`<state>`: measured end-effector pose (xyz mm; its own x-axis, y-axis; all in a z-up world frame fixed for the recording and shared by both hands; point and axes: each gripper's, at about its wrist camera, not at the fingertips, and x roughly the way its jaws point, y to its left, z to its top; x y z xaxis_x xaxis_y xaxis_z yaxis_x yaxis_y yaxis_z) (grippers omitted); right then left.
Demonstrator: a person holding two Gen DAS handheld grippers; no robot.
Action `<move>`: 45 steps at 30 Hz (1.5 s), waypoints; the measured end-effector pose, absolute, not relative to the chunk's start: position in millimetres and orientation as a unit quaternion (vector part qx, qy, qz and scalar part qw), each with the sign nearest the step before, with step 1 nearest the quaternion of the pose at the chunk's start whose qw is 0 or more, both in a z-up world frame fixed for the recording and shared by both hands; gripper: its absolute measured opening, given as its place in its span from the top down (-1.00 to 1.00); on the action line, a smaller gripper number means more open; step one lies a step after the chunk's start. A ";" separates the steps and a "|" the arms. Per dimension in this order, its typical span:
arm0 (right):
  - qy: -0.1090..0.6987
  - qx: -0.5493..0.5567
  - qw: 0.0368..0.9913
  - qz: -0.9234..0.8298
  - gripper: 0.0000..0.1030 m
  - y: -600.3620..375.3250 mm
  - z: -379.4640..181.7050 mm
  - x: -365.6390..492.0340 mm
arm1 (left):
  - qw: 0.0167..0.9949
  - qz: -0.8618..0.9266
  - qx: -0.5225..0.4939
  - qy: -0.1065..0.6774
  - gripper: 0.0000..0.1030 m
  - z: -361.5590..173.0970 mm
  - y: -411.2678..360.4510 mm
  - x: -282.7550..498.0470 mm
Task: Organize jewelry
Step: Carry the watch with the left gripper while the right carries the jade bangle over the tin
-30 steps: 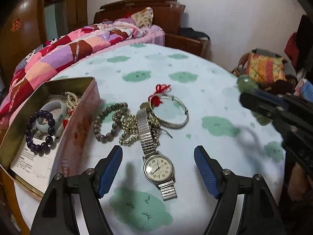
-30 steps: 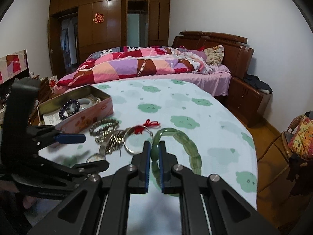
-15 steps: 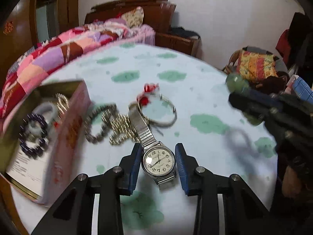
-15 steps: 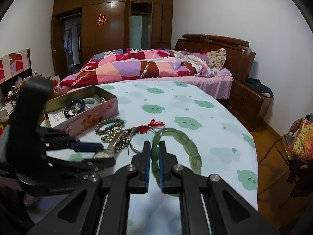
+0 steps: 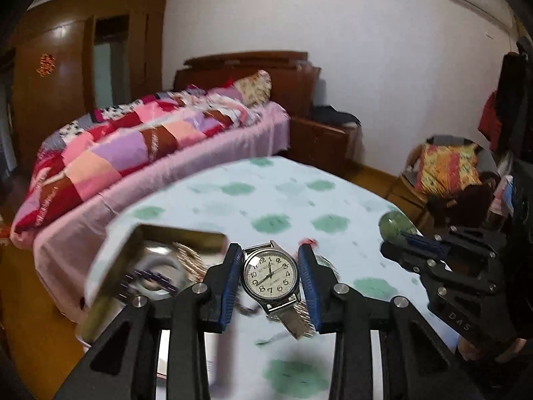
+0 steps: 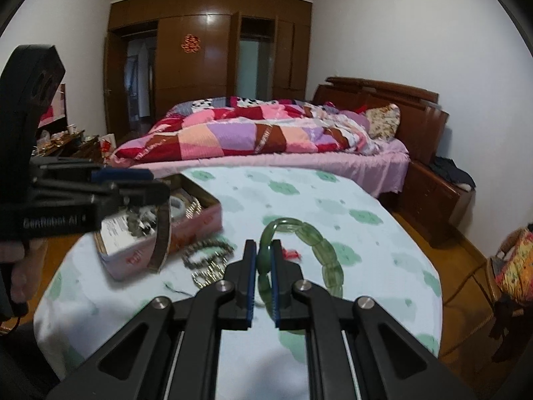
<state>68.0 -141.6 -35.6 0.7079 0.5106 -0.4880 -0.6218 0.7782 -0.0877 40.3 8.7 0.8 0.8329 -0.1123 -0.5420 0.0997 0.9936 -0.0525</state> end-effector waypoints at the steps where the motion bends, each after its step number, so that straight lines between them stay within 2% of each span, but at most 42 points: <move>1: 0.221 -0.126 0.915 0.314 0.81 -137.3 -32.6 68.5 | 0.959 -0.049 -0.011 0.279 0.31 3.6 14.4 40.3; 10: 0.199 -0.146 0.899 0.361 0.81 -91.4 -15.4 73.5 | 0.962 0.015 -0.015 0.274 0.31 5.1 67.5 47.1; 18: 0.206 -0.156 0.876 0.408 0.81 -44.1 -21.3 82.3 | 0.954 0.052 -0.030 0.293 0.31 -15.9 102.8 51.0; 29: 0.235 -0.166 0.853 0.436 0.81 1.4 -50.2 93.3 | 0.944 0.067 -0.036 0.322 0.31 -41.0 117.3 64.5; 45: 0.281 -0.180 0.832 0.443 0.81 19.4 -80.1 93.5 | 0.930 0.074 -0.040 0.357 0.30 -65.8 128.5 74.1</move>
